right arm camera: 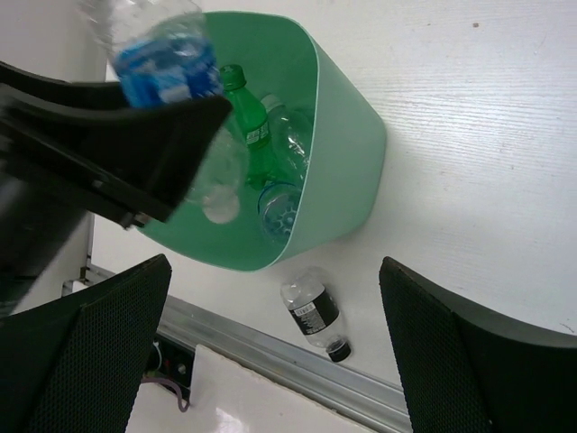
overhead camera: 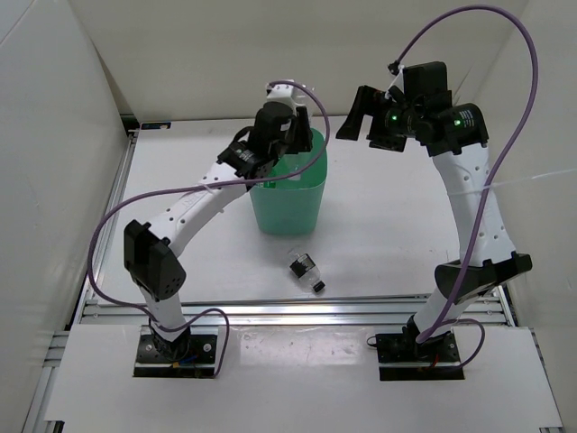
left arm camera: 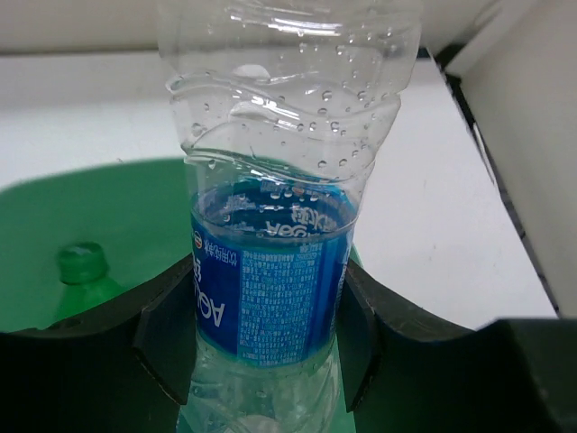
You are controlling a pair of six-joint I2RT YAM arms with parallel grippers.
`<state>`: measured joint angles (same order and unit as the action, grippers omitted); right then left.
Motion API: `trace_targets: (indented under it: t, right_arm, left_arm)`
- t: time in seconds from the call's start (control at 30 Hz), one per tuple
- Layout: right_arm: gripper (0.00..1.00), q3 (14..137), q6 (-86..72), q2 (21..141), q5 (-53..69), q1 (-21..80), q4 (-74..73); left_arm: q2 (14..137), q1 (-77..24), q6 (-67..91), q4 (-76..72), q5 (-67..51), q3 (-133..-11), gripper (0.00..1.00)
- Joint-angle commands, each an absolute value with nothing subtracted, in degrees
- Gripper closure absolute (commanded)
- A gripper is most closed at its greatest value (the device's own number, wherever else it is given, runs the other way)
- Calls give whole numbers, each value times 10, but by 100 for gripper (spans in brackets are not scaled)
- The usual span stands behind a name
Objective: Put the plastic bottles in the bin
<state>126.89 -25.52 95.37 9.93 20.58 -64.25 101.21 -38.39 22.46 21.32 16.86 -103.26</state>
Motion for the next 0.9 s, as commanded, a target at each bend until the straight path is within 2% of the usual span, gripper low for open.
trace_targets:
  t: [0.0,0.03,0.1,0.13,0.33,0.43,0.53,0.57,0.63,0.7,0.73,0.8,0.87]
  right_arm:
    - [0,1268,-255,931,93,202,-635]
    - [0,1268,-255,931,93,202,-635]
    - [0,1268,-255,931,88,202,-635]
    - [0,1268,-255,931,88,202,-635]
    - [0,1263,-255,920,76,197,-635]
    - [0,1251,-250,908,83,197,-635]
    - [0,1176,-238,876,82,197,-614]
    - [0,1144,-230,852,103,197,-602]
    - [0,1032,-218,825,116,219,-583]
    - [0,944,-197,764,62,256,-527]
    - [0,846,-184,739,34,300,-495]
    - [0,755,-148,665,-57,348,-394]
    - [0,660,-126,625,-90,397,-318]
  left_arm:
    - [994,-400,221,214,149,-1052,65]
    - [994,-400,221,214,149,-1047,60]
    - [994,-405,215,220,149,-1042,13]
    - [994,-405,215,220,171,-1042,0]
    - [924,-424,169,220,250,-1068,0]
    - [843,-431,174,220,290,-1007,0]
    - [731,-436,226,232,354,-878,0]
    - [701,-436,242,242,389,-806,0]
    - [620,-436,281,256,411,-739,0]
    - [579,-436,305,285,424,-677,0]
    - [551,-436,334,324,431,-665,0]
    - [539,-436,368,379,444,-651,0]
    - [539,-436,404,459,457,-651,0]
